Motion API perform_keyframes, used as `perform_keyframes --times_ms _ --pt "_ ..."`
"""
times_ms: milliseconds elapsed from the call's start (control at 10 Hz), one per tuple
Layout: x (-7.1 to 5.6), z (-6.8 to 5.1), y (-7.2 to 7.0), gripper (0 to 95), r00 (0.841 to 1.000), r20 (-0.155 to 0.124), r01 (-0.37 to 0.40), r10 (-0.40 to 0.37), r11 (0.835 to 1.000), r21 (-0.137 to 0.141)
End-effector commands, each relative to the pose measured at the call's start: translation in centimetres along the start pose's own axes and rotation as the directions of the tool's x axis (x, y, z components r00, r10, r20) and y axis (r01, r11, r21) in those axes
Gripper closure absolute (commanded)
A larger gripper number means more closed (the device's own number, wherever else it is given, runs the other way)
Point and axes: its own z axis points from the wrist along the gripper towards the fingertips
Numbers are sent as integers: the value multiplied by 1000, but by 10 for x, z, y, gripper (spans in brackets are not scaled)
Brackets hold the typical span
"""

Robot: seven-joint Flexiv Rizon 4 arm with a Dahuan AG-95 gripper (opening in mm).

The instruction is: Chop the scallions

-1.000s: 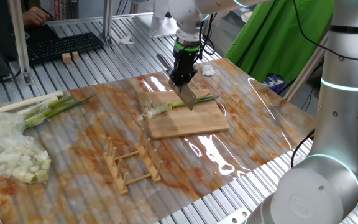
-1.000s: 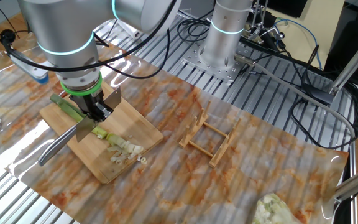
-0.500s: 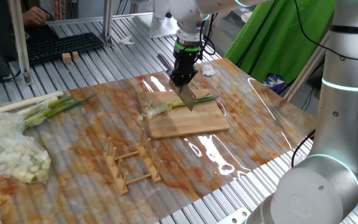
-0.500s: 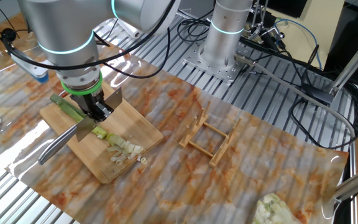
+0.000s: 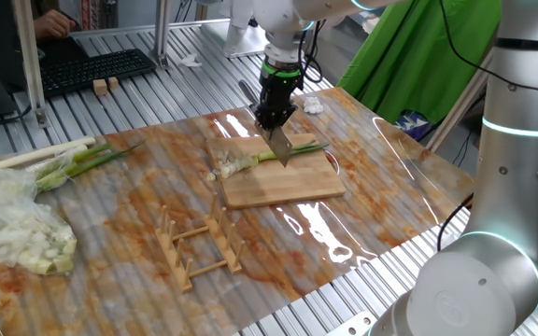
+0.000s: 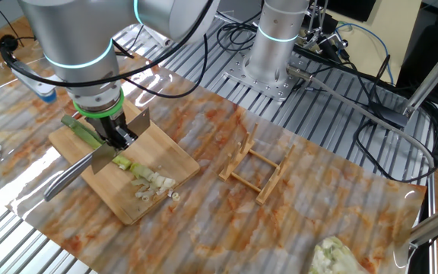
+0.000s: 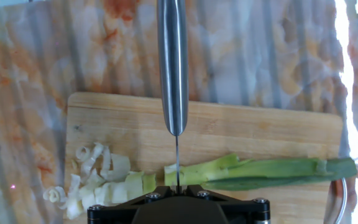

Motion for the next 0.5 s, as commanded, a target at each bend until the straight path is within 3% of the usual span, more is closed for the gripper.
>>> perform_keyframes --times_ms 100,500 --pt "-1 0 0 950 999 2 -32 32 999 2" --pt "-1 0 0 950 998 8 -65 64 998 8"
